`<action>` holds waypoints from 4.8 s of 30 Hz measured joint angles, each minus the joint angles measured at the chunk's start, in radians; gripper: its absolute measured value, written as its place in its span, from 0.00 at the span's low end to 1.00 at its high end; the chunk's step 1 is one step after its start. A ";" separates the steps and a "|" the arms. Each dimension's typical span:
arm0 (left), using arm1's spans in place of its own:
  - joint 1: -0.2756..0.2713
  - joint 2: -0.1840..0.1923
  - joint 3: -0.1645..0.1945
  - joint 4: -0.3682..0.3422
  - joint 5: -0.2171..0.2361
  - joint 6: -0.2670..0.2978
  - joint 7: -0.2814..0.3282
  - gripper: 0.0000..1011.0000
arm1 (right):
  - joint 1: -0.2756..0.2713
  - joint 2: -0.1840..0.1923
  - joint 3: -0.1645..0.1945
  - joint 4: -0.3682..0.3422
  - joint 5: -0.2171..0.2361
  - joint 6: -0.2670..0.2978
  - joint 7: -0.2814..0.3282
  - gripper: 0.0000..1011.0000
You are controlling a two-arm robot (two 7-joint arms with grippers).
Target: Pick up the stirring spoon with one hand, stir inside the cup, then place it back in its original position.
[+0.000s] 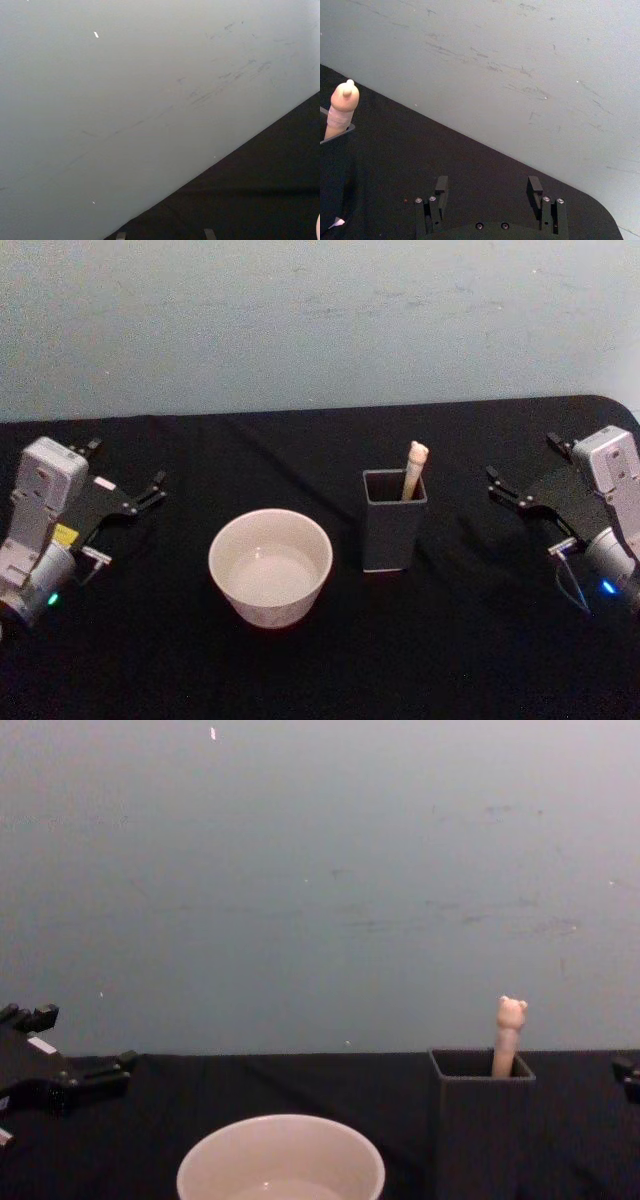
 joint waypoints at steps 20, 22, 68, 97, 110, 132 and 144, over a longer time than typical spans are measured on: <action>0.000 0.000 0.000 0.000 0.000 0.000 0.000 0.99 | 0.000 0.000 0.000 0.000 0.000 0.000 0.000 0.99; 0.000 0.000 0.000 0.000 0.000 0.000 0.000 0.99 | 0.000 0.000 0.000 0.000 0.000 0.000 0.000 0.99; 0.000 0.000 0.000 0.000 0.000 0.000 0.000 0.99 | 0.000 0.000 0.000 0.000 0.000 0.000 0.000 0.99; 0.000 0.000 0.000 0.000 0.000 0.000 0.000 0.99 | -0.135 0.015 0.137 -0.201 0.329 0.123 0.333 0.99; 0.000 0.000 0.000 0.000 0.000 0.000 0.000 0.99 | -0.064 -0.055 0.098 -0.141 0.285 0.150 0.390 0.99; 0.000 0.000 0.000 0.000 0.000 0.000 0.000 0.99 | 0.049 -0.182 0.088 -0.013 0.230 0.166 0.427 0.99; 0.000 0.000 0.000 0.000 0.000 0.000 0.000 0.99 | 0.055 -0.192 0.092 -0.008 0.222 0.169 0.434 0.99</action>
